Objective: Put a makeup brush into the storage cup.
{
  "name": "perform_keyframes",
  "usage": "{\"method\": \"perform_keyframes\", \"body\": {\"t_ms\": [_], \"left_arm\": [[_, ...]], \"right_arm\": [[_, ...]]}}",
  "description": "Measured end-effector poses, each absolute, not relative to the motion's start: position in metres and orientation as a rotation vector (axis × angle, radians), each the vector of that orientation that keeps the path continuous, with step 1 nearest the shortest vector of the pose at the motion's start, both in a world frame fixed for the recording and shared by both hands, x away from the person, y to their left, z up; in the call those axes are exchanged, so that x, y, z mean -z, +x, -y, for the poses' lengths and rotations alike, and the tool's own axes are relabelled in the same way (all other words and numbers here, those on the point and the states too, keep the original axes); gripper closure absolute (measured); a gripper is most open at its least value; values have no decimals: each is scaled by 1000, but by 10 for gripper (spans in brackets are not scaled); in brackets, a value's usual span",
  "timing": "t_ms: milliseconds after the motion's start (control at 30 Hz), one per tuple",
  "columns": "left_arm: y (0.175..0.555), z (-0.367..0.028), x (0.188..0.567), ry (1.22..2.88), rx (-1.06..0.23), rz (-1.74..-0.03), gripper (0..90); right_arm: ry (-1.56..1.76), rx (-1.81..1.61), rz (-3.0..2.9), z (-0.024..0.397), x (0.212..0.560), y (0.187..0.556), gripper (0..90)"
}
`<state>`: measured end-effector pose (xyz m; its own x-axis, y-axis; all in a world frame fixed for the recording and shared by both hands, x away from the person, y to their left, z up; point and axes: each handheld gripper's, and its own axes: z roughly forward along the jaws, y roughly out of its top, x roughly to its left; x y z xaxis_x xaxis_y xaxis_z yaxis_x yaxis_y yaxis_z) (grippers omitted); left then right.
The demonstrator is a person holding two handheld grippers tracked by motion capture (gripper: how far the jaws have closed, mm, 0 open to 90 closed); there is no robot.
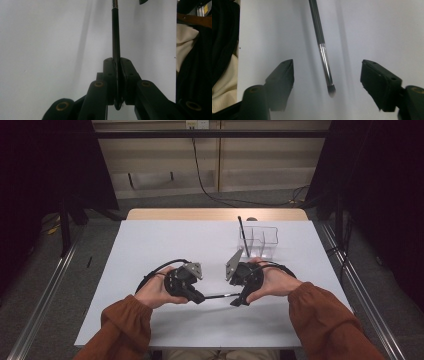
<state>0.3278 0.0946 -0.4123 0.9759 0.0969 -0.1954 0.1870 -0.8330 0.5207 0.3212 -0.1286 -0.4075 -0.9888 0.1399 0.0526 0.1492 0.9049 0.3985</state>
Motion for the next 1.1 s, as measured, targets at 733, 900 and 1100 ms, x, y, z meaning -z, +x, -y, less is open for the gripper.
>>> {"method": "perform_keyframes", "body": {"t_ms": [733, 900, 1100], "left_arm": [[326, -133, 413, 2485, 174, -294, 841], [326, -140, 414, 2465, 166, -295, 842], [325, -147, 418, 2437, 166, -326, 841]], "right_arm": [[-417, 899, 3015, 163, 411, 318, 39], [-457, 961, 2997, 171, 411, 315, 40], [-522, 1017, 2998, 179, 413, 311, 59]]}}
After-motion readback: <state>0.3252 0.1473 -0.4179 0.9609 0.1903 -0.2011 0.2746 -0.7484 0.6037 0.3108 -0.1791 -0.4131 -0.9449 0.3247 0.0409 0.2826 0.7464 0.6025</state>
